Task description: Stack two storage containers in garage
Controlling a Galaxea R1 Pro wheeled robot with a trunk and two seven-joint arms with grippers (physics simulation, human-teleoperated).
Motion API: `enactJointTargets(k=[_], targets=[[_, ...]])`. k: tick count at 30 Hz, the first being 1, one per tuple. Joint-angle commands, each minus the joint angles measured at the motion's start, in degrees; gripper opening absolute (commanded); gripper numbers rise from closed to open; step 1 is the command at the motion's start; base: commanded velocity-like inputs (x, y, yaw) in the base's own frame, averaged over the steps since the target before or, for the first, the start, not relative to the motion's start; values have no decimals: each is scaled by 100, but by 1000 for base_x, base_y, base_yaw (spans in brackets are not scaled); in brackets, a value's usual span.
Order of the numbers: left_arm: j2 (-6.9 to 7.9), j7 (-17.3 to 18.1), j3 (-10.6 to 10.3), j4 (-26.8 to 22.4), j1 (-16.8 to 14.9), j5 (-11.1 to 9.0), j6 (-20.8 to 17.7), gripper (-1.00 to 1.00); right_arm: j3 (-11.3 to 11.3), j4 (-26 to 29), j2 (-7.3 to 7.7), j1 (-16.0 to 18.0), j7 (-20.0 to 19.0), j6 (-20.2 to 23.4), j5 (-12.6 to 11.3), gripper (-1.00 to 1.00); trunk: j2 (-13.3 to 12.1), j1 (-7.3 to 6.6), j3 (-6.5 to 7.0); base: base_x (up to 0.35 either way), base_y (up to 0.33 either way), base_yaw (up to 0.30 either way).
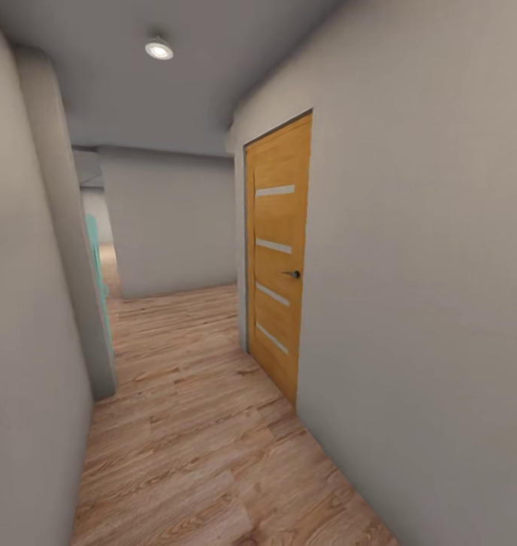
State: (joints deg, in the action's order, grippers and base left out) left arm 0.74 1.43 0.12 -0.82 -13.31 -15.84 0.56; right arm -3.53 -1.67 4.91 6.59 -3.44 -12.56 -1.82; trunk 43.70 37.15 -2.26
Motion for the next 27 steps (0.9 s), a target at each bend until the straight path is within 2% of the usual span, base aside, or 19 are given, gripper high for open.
enactJointTargets(k=[1, 10, 27], targets=[[-1, 15, 1, 7, -5, -36, 6, 100, -34, -18, 1, 8, -17, -35, -21, 100, 7, 5, -10, 317, 0, 269], [2, 7, 13, 28, -5, -56, 16, 100, -26, -18, 2, 8, -17, -53, -28, 100, 7, 5, -10, 319, -44, 269], [-4, 15, 14, 27, -5, -42, 14, 100, -25, -18, 10, 8, -17, -50, -29, 100, 7, 5, -10, 300, -136, 269]])
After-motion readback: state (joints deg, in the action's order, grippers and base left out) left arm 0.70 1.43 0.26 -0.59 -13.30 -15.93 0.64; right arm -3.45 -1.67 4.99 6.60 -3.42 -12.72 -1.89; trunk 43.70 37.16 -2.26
